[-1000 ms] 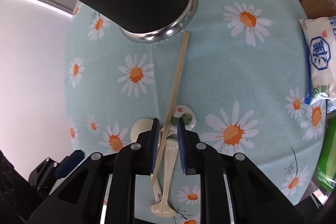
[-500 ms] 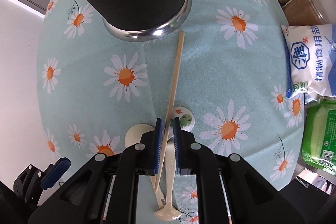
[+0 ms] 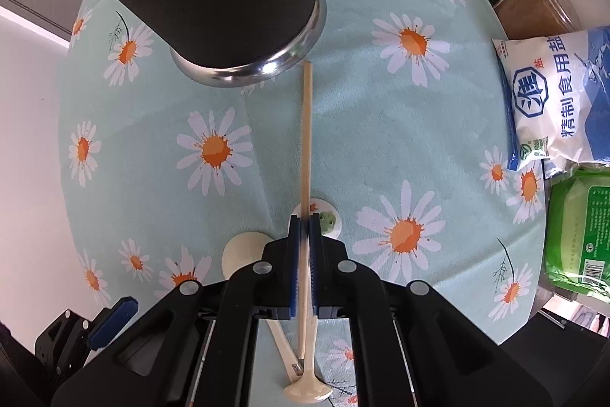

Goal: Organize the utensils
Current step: 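Grasp the last chopstick with the right gripper, then grasp the white spoon with green print by its handle with the left gripper, then lift the spoon with the left gripper while the right gripper lifts its chopstick over the holder, then lower the spoon and chopstick into the black holder and open both grippers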

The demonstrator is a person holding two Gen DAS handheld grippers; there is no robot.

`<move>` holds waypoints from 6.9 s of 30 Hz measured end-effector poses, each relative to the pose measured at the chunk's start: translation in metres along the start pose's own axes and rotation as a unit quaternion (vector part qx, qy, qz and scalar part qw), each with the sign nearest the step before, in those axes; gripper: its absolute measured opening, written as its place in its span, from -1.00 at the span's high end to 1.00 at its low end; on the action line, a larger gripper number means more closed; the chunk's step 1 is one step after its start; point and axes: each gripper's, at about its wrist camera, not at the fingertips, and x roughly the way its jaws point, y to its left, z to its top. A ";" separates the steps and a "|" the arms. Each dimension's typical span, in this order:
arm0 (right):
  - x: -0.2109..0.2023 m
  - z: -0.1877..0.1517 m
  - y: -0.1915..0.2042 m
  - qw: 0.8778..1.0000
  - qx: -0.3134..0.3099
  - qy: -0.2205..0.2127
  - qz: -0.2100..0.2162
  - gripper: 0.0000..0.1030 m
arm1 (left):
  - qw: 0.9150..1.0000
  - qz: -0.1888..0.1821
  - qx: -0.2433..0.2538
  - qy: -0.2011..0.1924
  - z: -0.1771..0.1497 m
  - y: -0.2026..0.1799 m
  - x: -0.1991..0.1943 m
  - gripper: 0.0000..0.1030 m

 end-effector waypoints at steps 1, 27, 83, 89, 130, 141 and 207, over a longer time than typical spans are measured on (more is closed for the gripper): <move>-0.003 -0.001 -0.002 1.000 -0.001 -0.005 0.003 0.89 | 1.000 -0.001 0.000 0.001 0.002 -0.001 0.001 0.54; -0.062 -0.032 -0.093 0.986 -0.035 -0.050 0.156 0.89 | 0.973 0.006 0.051 0.226 0.045 -0.025 0.072 0.54; -0.043 -0.015 -0.111 0.969 -0.126 -0.038 0.207 0.89 | 0.916 0.321 0.208 0.119 0.049 -0.131 0.053 0.90; -0.046 -0.016 -0.121 0.969 -0.126 -0.041 0.211 0.89 | 0.923 0.313 0.190 0.115 0.051 -0.132 0.055 0.90; -0.197 -0.019 -0.087 0.874 -0.162 -0.307 0.341 0.89 | 0.957 -0.032 -0.075 -0.279 0.068 -0.059 -0.101 0.90; -0.228 0.004 -0.084 0.835 -0.138 -0.388 0.365 0.89 | 0.940 -0.092 -0.056 -0.322 0.105 -0.049 -0.108 0.90; -0.158 0.068 -0.065 0.858 -0.103 -0.408 0.295 0.67 | 0.955 -0.016 -0.010 -0.295 0.169 -0.018 -0.024 0.56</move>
